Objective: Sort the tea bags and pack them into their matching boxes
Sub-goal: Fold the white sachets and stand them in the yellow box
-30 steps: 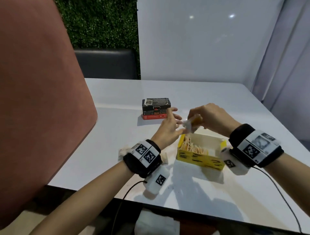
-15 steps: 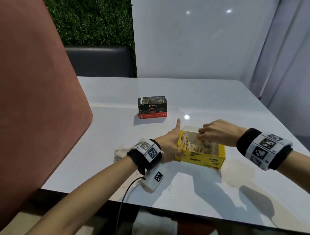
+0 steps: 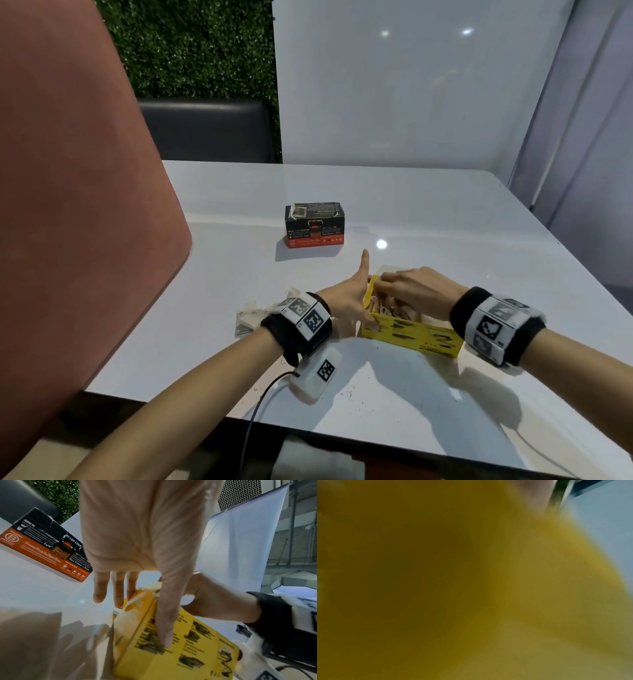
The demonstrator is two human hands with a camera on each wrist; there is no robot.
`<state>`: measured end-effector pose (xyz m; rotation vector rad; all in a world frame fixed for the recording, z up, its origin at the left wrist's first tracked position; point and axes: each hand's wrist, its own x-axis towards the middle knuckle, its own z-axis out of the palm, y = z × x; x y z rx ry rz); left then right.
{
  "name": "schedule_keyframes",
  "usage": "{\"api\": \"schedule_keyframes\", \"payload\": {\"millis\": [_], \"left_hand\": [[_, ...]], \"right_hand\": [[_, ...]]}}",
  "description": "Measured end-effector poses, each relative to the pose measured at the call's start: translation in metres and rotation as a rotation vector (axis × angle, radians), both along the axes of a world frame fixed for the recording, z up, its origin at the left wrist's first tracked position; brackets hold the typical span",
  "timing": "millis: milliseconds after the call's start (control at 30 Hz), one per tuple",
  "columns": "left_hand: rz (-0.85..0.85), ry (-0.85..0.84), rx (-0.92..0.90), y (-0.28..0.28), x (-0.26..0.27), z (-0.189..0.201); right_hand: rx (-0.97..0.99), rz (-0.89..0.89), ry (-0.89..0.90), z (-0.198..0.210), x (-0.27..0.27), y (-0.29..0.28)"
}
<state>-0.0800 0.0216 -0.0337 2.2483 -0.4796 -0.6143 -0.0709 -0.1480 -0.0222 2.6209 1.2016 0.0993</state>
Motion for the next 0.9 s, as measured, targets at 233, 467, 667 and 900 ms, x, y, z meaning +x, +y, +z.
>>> {"api": "schedule_keyframes", "payload": {"millis": [233, 467, 667, 900], "left_hand": [[0.01, 0.012, 0.026, -0.002, 0.0, 0.0], [-0.004, 0.014, 0.043, -0.004, -0.001, 0.001], [-0.016, 0.001, 0.046, -0.005, 0.0, -0.001], [0.013, -0.032, 0.081, -0.008, 0.0, -0.004]], "right_hand": [[0.415, -0.511, 0.101, 0.013, -0.014, -0.024], [0.437, -0.64, 0.32, -0.007, 0.0, -0.007], [0.429, -0.571, 0.262, -0.011, -0.004, 0.007], [0.069, -0.543, 0.291, 0.028, -0.013, -0.026]]}}
